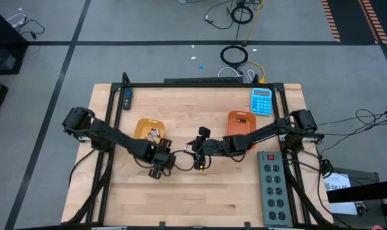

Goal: Sort batteries
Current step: Put the silver battery into the yellow bin

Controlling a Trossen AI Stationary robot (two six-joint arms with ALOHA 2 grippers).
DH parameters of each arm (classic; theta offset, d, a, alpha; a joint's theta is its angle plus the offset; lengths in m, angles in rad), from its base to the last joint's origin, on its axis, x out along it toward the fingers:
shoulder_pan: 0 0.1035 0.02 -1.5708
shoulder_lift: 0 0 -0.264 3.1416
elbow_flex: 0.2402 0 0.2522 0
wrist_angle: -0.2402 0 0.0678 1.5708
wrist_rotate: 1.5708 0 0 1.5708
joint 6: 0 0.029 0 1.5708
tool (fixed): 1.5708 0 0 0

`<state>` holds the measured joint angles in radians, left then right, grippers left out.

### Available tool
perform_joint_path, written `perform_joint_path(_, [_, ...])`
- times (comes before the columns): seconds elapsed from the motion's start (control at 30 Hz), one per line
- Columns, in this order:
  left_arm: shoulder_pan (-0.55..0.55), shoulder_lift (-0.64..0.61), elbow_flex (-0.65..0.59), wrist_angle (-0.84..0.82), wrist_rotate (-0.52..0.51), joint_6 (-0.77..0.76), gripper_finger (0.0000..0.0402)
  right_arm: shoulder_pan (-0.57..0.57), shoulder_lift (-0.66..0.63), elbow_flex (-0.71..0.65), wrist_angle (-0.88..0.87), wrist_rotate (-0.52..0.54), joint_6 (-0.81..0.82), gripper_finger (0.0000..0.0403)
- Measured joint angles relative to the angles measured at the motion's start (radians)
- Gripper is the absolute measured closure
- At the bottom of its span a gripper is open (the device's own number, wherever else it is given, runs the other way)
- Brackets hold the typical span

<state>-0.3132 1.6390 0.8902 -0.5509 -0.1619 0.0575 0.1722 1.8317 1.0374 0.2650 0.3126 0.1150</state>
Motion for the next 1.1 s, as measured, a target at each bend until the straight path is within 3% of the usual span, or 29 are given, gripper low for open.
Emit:
perform_joint_path(0.23, [0.06, 0.011, 0.0, 0.016, 0.089, 0.082, 0.0197, 0.0, 0.0, 0.0, 0.0, 0.0, -0.004, 0.0232])
perform_joint_path(0.47, [0.066, 0.073, 0.004, 0.028, 0.109, 0.15, 0.0239, 0.0, 0.0, 0.0, -0.006, 0.0, -0.004, 0.0232])
perform_joint_path(0.8, [0.061, 0.087, 0.003, 0.05, 0.107, 0.213, 0.0382, 0.003, -0.001, 0.0, -0.024, 0.0, 0.01, 0.0232])
perform_joint_path(1.1, [0.055, 0.091, 0.043, 0.005, 0.086, 0.211, 0.0384, 0.004, -0.011, 0.0, -0.076, 0.033, 0.017, 0.0232])
